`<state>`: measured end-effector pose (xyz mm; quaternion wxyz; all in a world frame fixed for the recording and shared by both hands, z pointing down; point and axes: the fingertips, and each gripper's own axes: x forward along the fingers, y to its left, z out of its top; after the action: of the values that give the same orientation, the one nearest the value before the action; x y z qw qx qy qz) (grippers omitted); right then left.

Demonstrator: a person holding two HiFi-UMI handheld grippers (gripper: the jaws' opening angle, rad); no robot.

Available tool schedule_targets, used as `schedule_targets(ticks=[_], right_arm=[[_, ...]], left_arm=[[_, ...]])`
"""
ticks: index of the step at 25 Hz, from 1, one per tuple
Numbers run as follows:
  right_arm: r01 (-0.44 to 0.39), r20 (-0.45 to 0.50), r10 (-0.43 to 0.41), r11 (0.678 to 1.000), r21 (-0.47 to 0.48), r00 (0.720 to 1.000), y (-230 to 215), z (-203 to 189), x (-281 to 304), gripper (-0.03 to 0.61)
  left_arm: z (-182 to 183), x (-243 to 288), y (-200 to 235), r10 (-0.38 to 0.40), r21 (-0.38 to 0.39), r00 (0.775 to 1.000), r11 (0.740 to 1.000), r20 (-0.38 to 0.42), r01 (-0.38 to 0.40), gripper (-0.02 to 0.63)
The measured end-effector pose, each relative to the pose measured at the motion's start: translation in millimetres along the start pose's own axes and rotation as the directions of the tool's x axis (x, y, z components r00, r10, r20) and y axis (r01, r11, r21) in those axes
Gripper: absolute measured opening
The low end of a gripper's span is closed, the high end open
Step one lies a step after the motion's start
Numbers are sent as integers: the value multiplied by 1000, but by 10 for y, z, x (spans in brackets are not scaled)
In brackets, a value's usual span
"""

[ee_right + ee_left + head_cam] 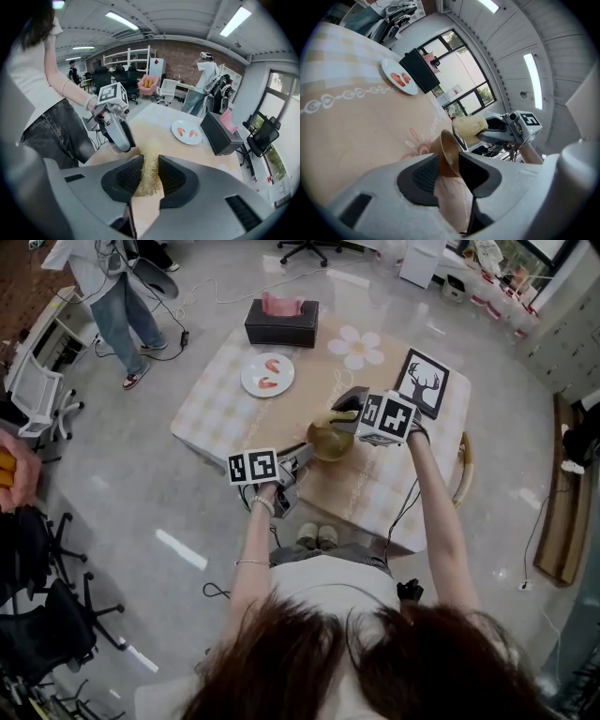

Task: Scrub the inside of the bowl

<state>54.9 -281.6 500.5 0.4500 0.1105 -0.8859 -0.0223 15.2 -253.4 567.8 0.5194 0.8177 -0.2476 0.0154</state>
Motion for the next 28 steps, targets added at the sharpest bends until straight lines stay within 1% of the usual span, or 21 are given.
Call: schedule_targets(ticks=[3, 7, 11, 15, 19, 28], right_arm=[[-34, -44, 32, 998, -56, 999, 23, -28, 44, 91], [-77, -76, 70, 992, -95, 995, 77, -23, 93, 91], [-110, -132, 91, 983, -150, 987, 88, -70, 156, 91], [-156, -179, 120, 967, -203, 977, 112, -66, 182, 91], [-202, -234, 141, 944, -260, 962, 133, -57, 191, 91], [-280, -326, 174, 907, -314, 929, 141, -120, 266, 91]], left_arm=[[-8, 15, -2, -4, -10, 1000, 1000, -2, 4, 121], [-21, 19, 10, 4, -10, 1000, 1000, -17, -4, 121], [-43, 9, 32, 11, -19, 1000, 1000, -29, -12, 121], [-71, 18, 32, 9, -36, 999, 999, -45, -11, 121], [-105, 36, 18, 4, -46, 998, 999, -62, -7, 121], [-131, 36, 58, 25, -71, 997, 997, -77, -31, 120]])
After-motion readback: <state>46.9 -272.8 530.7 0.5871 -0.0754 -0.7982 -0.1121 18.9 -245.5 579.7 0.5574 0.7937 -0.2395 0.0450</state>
